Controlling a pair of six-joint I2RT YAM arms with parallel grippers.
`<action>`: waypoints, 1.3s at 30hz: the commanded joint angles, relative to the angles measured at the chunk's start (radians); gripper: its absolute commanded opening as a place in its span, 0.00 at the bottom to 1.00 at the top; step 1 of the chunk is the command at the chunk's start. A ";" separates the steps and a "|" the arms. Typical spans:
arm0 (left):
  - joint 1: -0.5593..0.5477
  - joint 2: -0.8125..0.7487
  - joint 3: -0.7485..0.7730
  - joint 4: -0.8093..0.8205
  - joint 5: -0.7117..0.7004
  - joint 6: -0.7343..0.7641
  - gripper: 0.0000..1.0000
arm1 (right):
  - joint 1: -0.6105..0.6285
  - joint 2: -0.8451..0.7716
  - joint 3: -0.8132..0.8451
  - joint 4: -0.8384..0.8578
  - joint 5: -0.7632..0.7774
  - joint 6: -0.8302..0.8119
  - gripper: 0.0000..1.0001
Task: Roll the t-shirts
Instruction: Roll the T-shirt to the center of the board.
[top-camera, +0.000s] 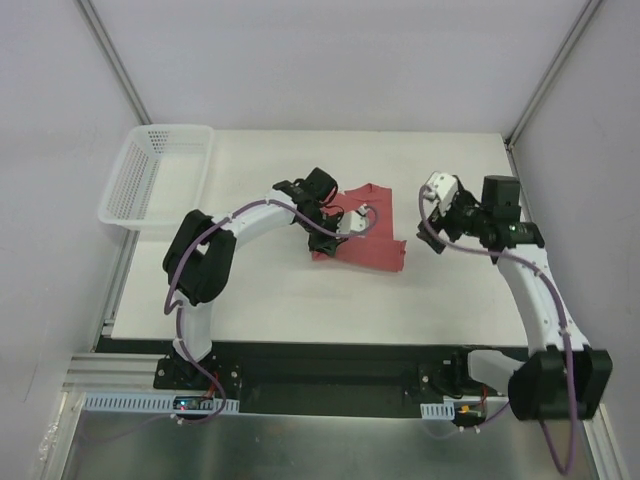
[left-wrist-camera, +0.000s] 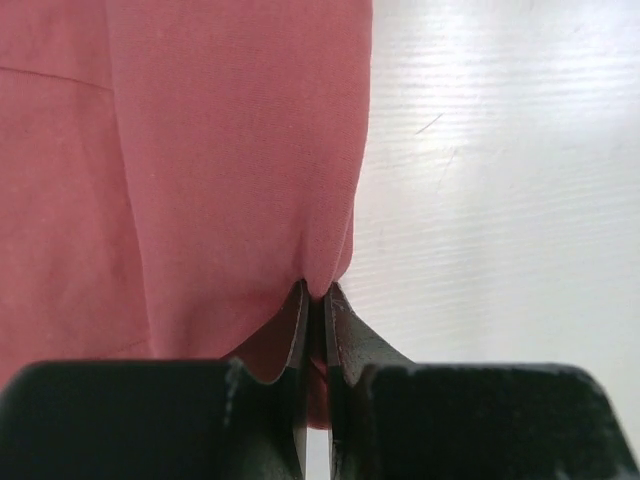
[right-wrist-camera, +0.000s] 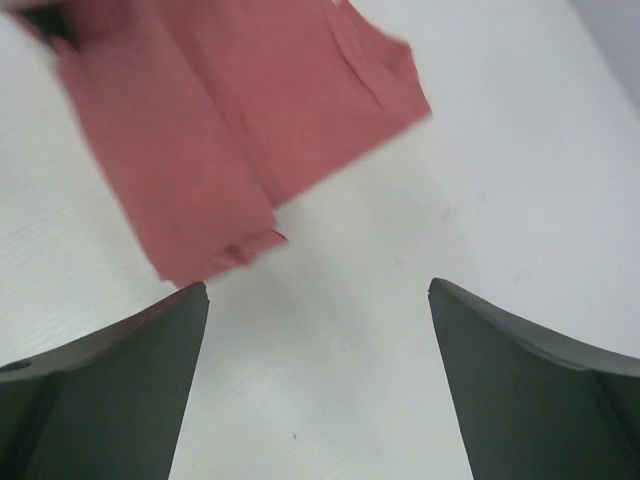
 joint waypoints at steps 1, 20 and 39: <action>0.062 0.046 0.083 -0.125 0.224 -0.194 0.00 | 0.194 -0.016 -0.080 -0.048 0.002 -0.213 0.96; 0.144 0.069 0.077 -0.124 0.324 -0.314 0.00 | 0.439 0.143 -0.172 0.244 0.066 -0.329 0.96; 0.246 0.069 0.091 -0.320 0.459 -0.323 0.00 | 0.405 0.404 0.121 -0.162 -0.067 -0.330 0.21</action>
